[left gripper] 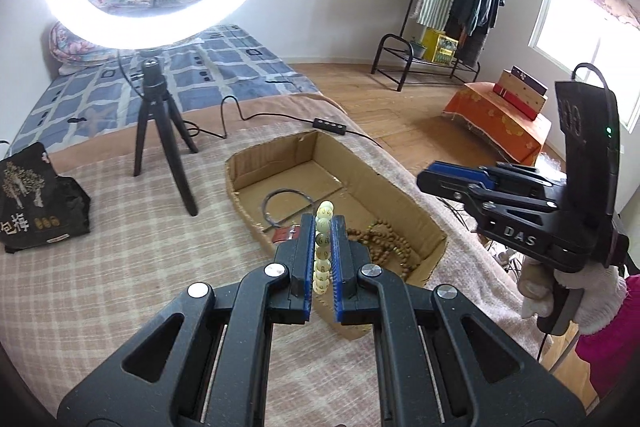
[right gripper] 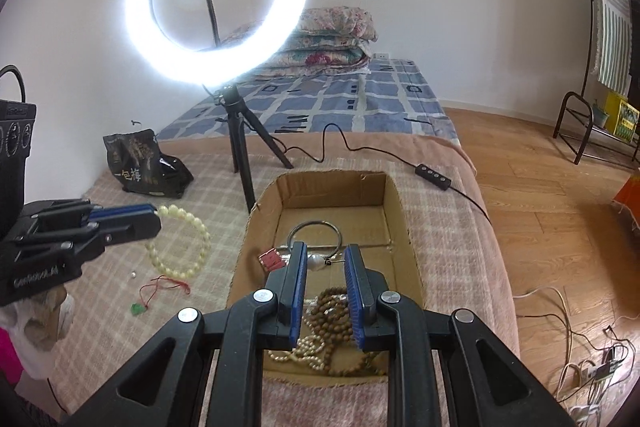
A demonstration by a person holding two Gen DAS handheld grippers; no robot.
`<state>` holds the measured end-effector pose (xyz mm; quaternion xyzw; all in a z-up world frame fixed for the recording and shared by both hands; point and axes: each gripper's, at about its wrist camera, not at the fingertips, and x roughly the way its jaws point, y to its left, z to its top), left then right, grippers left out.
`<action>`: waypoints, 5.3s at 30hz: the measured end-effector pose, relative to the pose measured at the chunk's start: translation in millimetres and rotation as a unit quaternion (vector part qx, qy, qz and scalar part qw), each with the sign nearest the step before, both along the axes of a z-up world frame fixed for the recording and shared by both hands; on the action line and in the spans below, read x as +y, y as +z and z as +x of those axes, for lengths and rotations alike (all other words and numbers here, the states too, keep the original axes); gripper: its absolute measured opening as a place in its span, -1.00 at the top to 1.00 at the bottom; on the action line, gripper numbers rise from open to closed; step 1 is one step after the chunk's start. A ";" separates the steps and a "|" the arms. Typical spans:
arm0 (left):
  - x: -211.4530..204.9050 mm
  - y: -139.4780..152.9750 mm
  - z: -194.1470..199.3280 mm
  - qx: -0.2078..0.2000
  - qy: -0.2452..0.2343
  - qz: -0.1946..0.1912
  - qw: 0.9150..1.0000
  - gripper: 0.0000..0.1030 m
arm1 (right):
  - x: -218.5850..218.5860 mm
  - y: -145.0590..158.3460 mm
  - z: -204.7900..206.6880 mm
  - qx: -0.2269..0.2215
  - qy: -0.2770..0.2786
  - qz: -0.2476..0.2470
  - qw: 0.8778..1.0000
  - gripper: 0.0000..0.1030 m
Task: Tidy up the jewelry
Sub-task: 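Carry the bracelet with left gripper while right gripper carries the earring over the box, then open left gripper to drop the bracelet while right gripper releases the earring into the box, then move left gripper to the second pearl earring while right gripper approaches the green jade pendant, then close left gripper on the pearl earring while right gripper closes on the jade pendant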
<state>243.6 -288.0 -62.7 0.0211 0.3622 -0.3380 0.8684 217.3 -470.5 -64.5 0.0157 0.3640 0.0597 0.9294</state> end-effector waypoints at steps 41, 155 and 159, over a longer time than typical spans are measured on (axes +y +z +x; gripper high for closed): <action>-39.3 -28.3 -14.8 -0.003 -0.021 0.036 0.999 -0.36 | -12.6 -16.5 46.8 0.007 -0.079 -0.009 0.997 -0.99; 184.8 -151.2 27.9 0.069 0.065 0.113 0.989 0.79 | 260.1 -148.6 3.7 0.124 0.243 -0.035 0.961 0.35; 185.0 -150.2 27.0 0.067 0.068 0.113 0.989 0.82 | 259.1 -147.1 2.2 0.122 0.241 -0.031 0.962 0.36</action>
